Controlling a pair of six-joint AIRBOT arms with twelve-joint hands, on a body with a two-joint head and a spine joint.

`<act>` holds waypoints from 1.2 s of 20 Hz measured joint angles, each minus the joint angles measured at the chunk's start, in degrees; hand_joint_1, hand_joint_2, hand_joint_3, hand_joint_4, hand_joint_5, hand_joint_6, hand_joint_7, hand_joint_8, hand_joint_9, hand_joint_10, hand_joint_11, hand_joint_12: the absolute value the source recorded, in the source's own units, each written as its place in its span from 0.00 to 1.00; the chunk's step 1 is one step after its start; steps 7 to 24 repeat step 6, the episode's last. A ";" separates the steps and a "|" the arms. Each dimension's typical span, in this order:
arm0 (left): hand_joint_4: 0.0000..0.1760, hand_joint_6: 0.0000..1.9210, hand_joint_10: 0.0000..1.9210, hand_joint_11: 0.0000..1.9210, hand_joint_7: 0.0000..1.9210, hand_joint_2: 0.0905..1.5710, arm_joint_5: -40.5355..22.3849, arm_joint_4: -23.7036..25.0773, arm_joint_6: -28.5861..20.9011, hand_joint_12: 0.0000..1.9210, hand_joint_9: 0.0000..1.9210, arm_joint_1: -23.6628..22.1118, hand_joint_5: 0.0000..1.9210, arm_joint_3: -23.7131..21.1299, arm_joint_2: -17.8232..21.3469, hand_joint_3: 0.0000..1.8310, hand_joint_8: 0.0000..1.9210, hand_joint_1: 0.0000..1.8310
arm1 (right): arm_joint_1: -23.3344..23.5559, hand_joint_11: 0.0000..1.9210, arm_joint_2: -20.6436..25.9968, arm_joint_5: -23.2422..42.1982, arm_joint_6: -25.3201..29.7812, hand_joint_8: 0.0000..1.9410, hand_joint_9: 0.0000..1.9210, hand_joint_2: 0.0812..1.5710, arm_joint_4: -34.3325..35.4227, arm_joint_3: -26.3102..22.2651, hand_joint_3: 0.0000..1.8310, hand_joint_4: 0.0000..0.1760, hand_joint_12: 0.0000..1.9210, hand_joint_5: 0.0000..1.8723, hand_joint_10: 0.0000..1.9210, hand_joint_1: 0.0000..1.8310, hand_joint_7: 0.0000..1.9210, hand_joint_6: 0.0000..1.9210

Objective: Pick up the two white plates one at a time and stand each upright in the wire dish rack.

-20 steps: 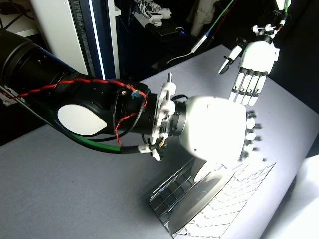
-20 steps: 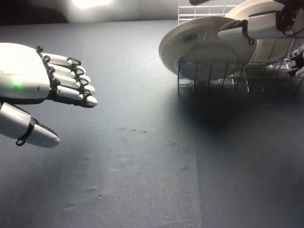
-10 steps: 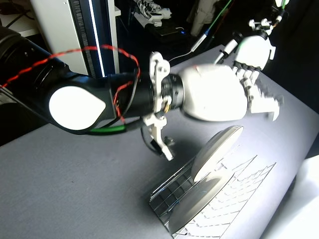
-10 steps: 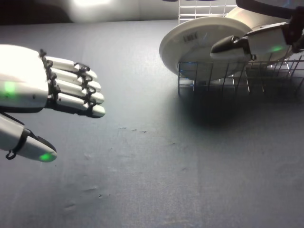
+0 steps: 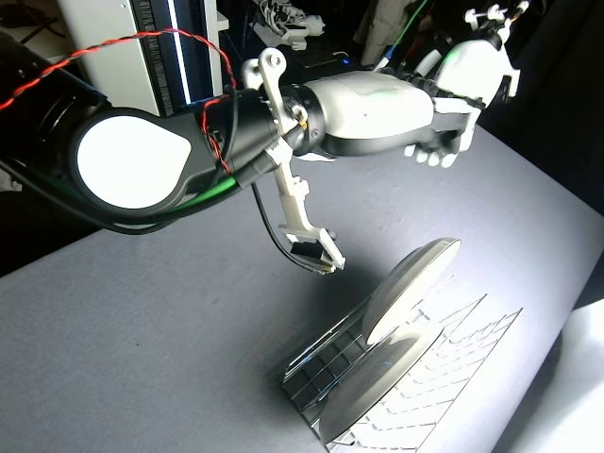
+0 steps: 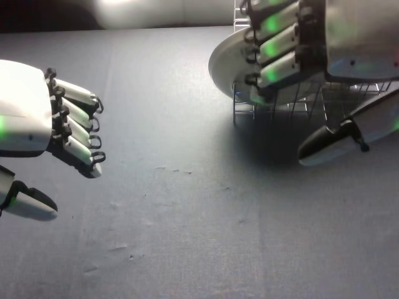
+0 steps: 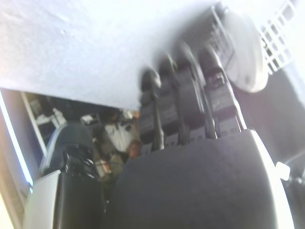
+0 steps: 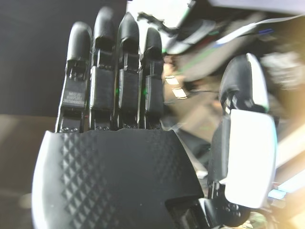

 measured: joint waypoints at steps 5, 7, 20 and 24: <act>0.00 1.00 1.00 0.87 0.86 0.72 -1.40 -0.66 -0.22 1.00 0.89 -0.55 0.83 -0.61 0.55 0.00 1.00 0.36 | 0.00 0.89 0.98 2.75 -0.83 1.00 0.78 0.77 -2.40 -1.40 0.01 0.00 1.00 0.75 1.00 0.26 0.75 1.00; 0.89 1.00 1.00 0.89 0.87 0.77 -1.55 -0.46 -0.22 1.00 0.90 -0.74 0.80 -0.61 0.68 0.00 1.00 0.51 | -0.02 0.96 1.38 3.41 -0.90 1.00 0.86 0.86 -2.91 -1.88 0.01 0.00 1.00 0.78 1.00 0.40 0.82 1.00; 0.89 1.00 1.00 0.89 0.87 0.77 -1.55 -0.46 -0.22 1.00 0.90 -0.74 0.80 -0.61 0.68 0.00 1.00 0.51 | -0.02 0.96 1.38 3.41 -0.90 1.00 0.86 0.86 -2.91 -1.88 0.01 0.00 1.00 0.78 1.00 0.40 0.82 1.00; 0.89 1.00 1.00 0.89 0.87 0.77 -1.55 -0.46 -0.22 1.00 0.90 -0.74 0.80 -0.61 0.68 0.00 1.00 0.51 | -0.02 0.96 1.38 3.41 -0.90 1.00 0.86 0.86 -2.91 -1.88 0.01 0.00 1.00 0.78 1.00 0.40 0.82 1.00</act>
